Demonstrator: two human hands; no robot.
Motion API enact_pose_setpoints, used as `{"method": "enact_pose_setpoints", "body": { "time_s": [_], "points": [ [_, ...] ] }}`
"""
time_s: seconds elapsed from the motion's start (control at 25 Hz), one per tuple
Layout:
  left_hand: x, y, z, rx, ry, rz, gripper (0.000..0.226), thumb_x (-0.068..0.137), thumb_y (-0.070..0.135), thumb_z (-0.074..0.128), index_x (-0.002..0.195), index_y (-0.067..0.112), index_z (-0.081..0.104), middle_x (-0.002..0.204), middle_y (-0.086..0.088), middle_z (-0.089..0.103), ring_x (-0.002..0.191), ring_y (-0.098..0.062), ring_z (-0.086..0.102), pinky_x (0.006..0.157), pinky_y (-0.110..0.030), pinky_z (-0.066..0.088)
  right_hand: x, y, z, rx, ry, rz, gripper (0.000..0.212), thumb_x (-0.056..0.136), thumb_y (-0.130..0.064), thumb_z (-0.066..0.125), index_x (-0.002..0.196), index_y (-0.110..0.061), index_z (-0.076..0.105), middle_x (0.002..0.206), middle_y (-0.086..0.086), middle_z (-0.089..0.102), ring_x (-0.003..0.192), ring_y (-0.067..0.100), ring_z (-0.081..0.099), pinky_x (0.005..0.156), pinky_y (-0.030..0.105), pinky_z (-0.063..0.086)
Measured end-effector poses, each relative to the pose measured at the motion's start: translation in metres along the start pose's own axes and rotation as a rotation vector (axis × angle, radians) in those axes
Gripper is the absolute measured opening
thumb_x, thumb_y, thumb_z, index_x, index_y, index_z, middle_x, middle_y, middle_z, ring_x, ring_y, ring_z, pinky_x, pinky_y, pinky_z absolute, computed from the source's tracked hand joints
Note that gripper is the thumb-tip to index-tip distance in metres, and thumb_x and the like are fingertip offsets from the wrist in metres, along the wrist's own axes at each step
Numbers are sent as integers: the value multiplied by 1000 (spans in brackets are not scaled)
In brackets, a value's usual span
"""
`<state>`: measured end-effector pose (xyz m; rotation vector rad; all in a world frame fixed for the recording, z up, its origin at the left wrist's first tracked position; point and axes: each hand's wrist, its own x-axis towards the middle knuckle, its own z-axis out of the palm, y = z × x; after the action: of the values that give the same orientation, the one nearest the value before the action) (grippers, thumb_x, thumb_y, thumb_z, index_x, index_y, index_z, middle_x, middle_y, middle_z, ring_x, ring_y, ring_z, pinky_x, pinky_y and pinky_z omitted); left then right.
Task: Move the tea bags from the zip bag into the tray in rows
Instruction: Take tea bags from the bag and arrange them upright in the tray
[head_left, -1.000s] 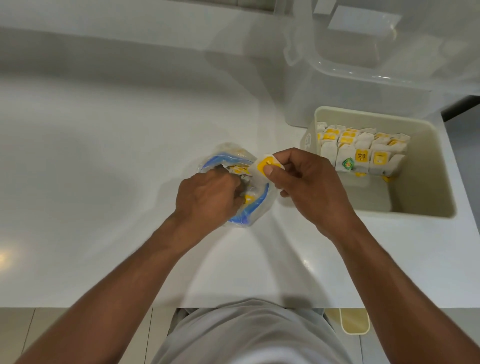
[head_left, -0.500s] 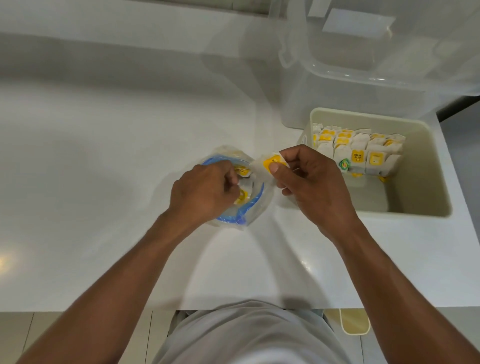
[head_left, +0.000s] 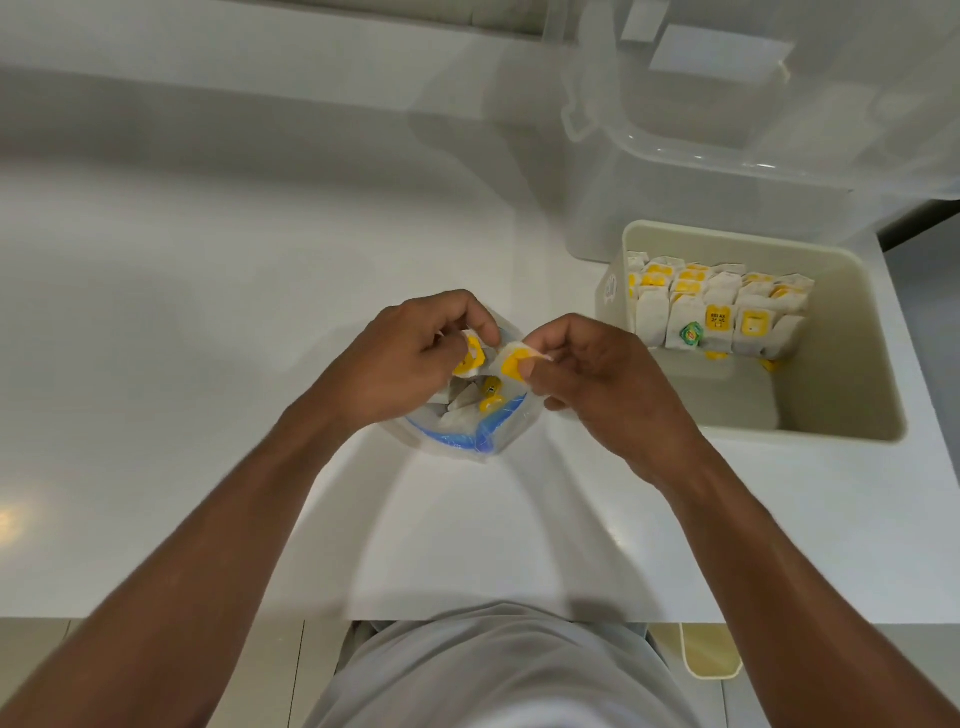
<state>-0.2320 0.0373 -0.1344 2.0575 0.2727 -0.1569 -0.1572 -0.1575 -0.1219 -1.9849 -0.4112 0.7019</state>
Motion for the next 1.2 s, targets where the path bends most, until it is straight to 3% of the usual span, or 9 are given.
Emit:
{"method": "enact_pose_setpoints", "body": {
  "time_s": [0.12,0.24,0.36,0.48,0.64,0.68,0.84,1.0,1.2],
  "points": [
    [-1,7,-9,31,-156,51,30,81,15,45,94,33,66,88,0,68,81,-26,62,79,-51,53,-1,-5,-1,39,-184,-25,7,81,-23,78,86,-23,73,106,-9,68,90,13,65,82,32,54],
    [1,6,-18,7,-272,74,24,92,10,52,101,29,65,95,5,68,88,-22,65,83,-52,54,3,-5,3,55,-225,-20,7,84,-19,75,85,-26,73,98,-6,72,89,12,65,86,33,52],
    [2,3,-22,-81,-136,57,20,96,12,60,107,29,63,91,1,71,85,-27,69,81,-49,57,7,-6,7,124,-202,30,7,85,-19,74,85,-26,73,86,-1,73,81,14,66,83,39,55],
    [2,6,-16,-315,6,-39,26,89,10,73,112,18,63,92,-7,76,82,-24,71,71,-35,57,8,-4,10,164,-165,59,4,86,-18,73,90,-19,73,91,6,73,84,20,68,80,36,57],
    [-2,7,-7,-621,41,-177,29,82,6,77,109,11,69,96,-11,75,83,-19,70,69,-25,55,6,-4,8,250,-92,80,3,87,-17,72,90,-17,71,90,9,72,81,18,68,74,31,57],
    [-3,7,-7,-578,61,-166,25,83,5,76,107,12,71,96,-11,75,84,-19,70,71,-27,56,6,-3,7,232,-80,87,2,87,-19,72,89,-19,72,89,7,73,81,18,69,75,33,57],
    [-3,1,-12,16,215,-37,20,84,16,77,96,31,74,87,8,73,83,-9,69,82,-35,57,3,-8,-1,29,-68,65,3,85,-27,73,87,-25,72,81,-3,73,77,15,69,77,37,59],
    [-3,5,-19,-100,222,-87,19,83,23,80,97,33,72,84,7,75,82,-13,73,86,-44,58,-8,-26,-10,346,-318,35,10,82,-14,72,91,-18,71,76,-1,70,63,9,60,61,21,50],
    [-5,12,-18,-198,166,-96,20,83,20,80,99,28,71,83,2,77,80,-18,74,84,-45,58,-2,-30,-8,201,-248,-12,13,81,-9,76,91,-16,71,72,0,70,58,8,58,55,17,44]
  ]
}}
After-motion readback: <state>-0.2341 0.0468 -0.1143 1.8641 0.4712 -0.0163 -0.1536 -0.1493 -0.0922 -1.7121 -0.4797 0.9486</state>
